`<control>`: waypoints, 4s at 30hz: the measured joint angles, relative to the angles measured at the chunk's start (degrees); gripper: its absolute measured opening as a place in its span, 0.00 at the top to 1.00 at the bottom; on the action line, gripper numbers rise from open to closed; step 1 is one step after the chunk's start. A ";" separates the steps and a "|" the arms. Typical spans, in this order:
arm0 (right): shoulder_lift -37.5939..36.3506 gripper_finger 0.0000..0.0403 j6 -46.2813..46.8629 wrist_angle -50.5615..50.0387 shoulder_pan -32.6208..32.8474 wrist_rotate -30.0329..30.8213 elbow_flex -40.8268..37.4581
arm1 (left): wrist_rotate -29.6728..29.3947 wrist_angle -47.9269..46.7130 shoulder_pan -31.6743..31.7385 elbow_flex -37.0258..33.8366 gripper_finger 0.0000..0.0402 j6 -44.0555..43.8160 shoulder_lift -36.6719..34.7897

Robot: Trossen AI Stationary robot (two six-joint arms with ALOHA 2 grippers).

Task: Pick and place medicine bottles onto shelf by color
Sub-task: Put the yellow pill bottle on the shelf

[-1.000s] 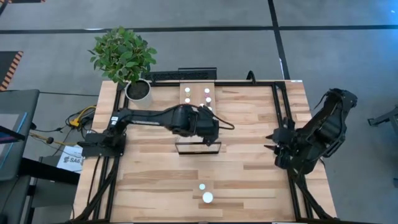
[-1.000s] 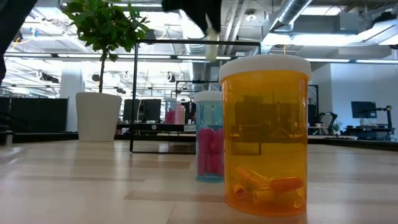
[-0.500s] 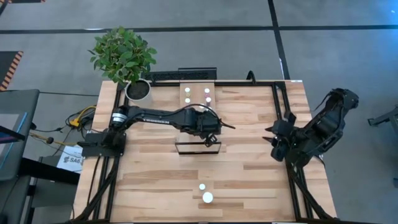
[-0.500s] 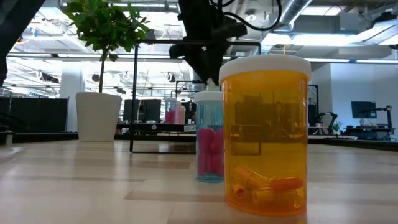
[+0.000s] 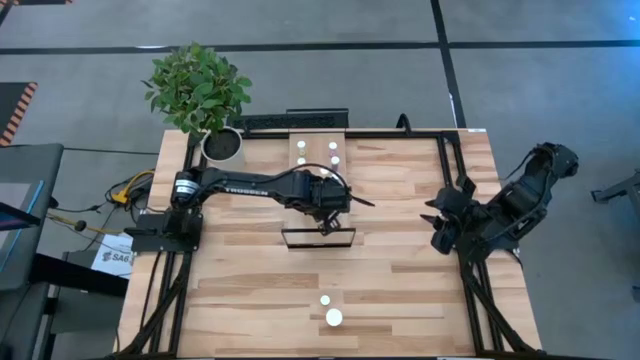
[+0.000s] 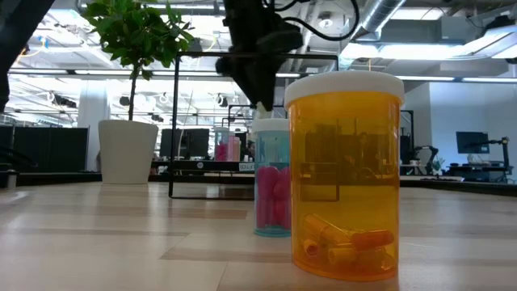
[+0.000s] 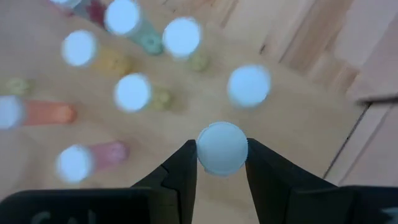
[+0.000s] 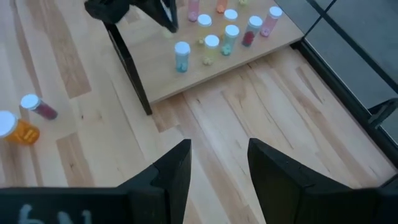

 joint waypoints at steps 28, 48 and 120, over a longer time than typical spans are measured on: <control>0.00 0.55 0.02 -0.04 -1.32 2.90 -0.02 | -3.41 6.81 -2.61 -15.57 0.74 3.95 -28.71; 0.06 0.55 -0.33 0.79 -8.71 3.23 -0.02 | 4.60 43.16 -0.26 -43.95 0.74 0.82 -32.67; 0.07 0.55 -3.50 0.81 -17.43 3.19 -0.02 | 26.18 41.44 9.93 -40.92 0.74 37.24 -23.90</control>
